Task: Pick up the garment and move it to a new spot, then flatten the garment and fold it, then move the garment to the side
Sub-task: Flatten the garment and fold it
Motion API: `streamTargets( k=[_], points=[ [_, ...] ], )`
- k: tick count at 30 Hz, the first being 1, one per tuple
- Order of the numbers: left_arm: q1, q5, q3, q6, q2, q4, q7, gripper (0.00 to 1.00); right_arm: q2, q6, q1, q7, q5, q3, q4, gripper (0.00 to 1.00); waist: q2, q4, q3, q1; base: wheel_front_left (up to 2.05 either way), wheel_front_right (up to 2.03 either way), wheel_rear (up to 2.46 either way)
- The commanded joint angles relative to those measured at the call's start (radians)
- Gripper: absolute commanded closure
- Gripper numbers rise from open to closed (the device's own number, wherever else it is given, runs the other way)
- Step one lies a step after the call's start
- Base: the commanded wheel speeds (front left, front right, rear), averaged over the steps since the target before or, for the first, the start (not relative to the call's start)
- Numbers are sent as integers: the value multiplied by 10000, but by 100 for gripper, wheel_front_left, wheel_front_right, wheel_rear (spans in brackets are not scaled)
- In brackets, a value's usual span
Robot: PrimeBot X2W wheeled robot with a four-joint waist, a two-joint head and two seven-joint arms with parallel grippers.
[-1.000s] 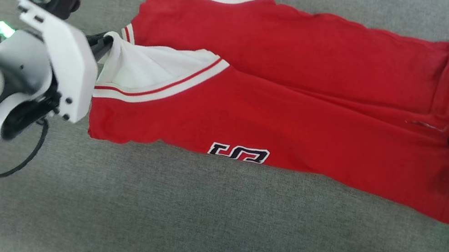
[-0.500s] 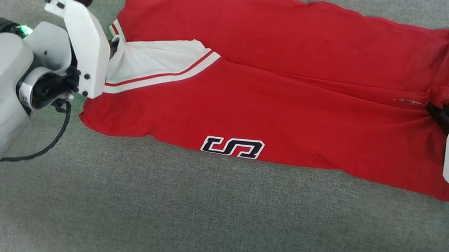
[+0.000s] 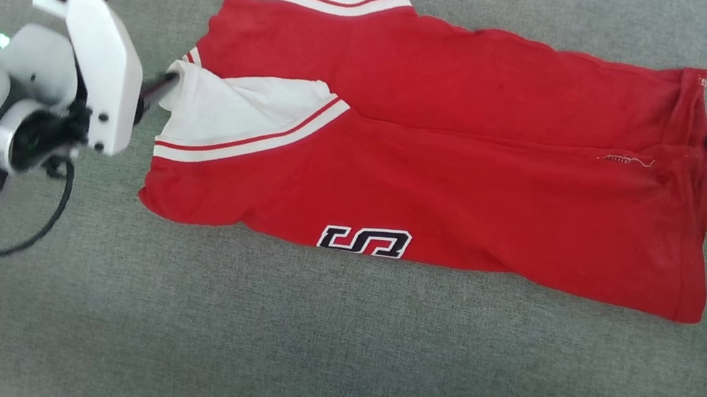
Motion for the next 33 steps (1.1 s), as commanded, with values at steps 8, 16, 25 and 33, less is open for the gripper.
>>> streamTargets(
  k=[8,16,25,33],
  points=[
    [1541,-429,47,1849,1165,-3431,1050,0,1199,-6,1419,-1063,-1008,-2071,-1388,0,0,-97,-132,0,0,0,0],
    [2557,-336,-118,3240,1864,-4956,1491,0,2879,-6,2788,-1449,-1978,-3638,-2771,0,0,-439,11,0,0,0,0],
    [2953,-970,-49,3409,1487,-3606,1553,0,3858,-6,4042,-242,-2003,-4166,-3395,0,0,-859,308,0,0,0,0],
    [2729,-1035,-224,2931,884,-2843,1515,100,4057,-4,4346,2056,-1764,-3817,-3514,0,0,-861,458,0,0,0,0]
  ],
)
